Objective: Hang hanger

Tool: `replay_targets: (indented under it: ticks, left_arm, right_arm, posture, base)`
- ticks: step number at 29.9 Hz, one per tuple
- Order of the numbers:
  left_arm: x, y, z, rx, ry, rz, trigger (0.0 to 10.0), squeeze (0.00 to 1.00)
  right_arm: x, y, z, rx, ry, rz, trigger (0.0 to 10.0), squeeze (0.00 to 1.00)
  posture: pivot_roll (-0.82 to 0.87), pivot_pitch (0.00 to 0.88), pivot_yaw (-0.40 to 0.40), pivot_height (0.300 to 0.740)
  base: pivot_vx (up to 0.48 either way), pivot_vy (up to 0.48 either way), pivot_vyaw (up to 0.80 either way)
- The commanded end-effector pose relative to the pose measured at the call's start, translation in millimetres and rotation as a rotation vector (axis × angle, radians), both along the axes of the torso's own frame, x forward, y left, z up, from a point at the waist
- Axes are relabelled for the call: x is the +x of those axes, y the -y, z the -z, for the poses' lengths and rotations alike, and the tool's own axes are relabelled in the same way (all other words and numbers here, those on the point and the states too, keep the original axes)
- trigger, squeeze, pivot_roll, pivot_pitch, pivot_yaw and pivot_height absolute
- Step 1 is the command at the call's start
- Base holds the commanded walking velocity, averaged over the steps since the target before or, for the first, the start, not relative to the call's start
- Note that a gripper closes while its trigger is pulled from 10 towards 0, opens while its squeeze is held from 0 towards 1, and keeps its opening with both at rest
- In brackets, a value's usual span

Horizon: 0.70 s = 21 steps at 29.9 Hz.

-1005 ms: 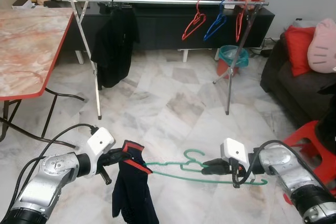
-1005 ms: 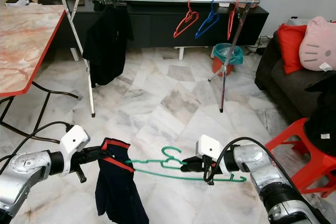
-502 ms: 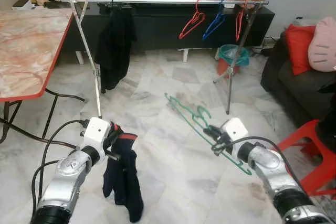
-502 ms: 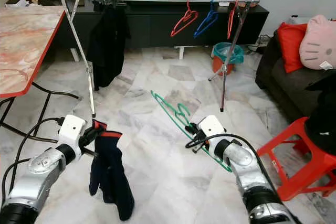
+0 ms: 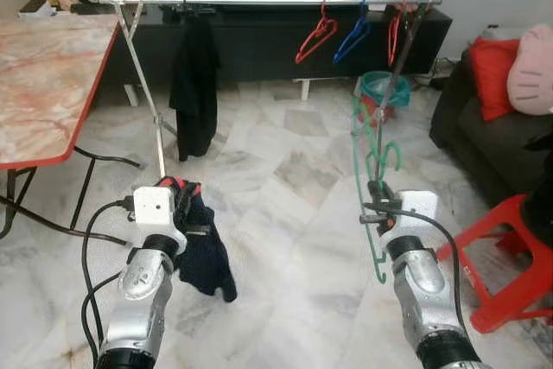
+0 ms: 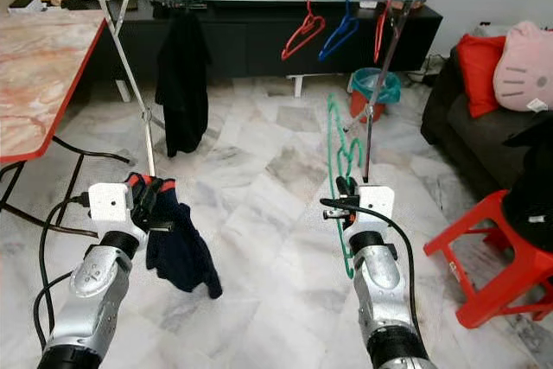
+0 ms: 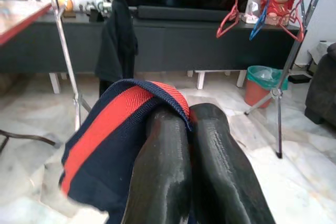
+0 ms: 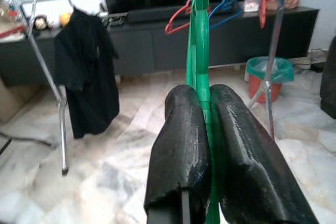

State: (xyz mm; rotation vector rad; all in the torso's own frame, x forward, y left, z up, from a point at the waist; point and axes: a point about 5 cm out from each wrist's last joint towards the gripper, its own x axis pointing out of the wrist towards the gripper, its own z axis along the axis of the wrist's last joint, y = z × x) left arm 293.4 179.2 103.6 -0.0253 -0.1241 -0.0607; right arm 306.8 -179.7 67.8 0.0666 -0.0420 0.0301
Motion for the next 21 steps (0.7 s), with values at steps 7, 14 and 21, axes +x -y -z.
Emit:
replay_targets:
  ticks: [7,14,21]
  left_arm:
    - [1.4,-3.8,-9.0,0.019,0.064,-0.027,10.0,0.0]
    - [2.1,-3.7,-8.7,0.003,0.061,-0.032,10.0,0.0]
    - [7.2,-4.7,-12.3,0.006,0.06,-0.042,10.0,0.0]
  right_arm:
    - [-12.4,2.9,-0.6,-0.013,0.029,0.057,10.0,0.0]
    - [-12.5,-1.8,-0.8,0.015,0.026,0.079,10.0,0.0]
    - [-4.5,-3.8,-8.7,0.004,0.035,0.083,10.0,0.0]
  posture:
    - [-0.15,0.0,0.016,0.74]
    - [-0.15,0.0,0.024,0.74]
    - [-0.12,0.0,0.042,0.74]
  base:
    - [0.0,0.0,0.0]
    - [0.0,0.0,0.0]
    - [0.0,0.04,0.0]
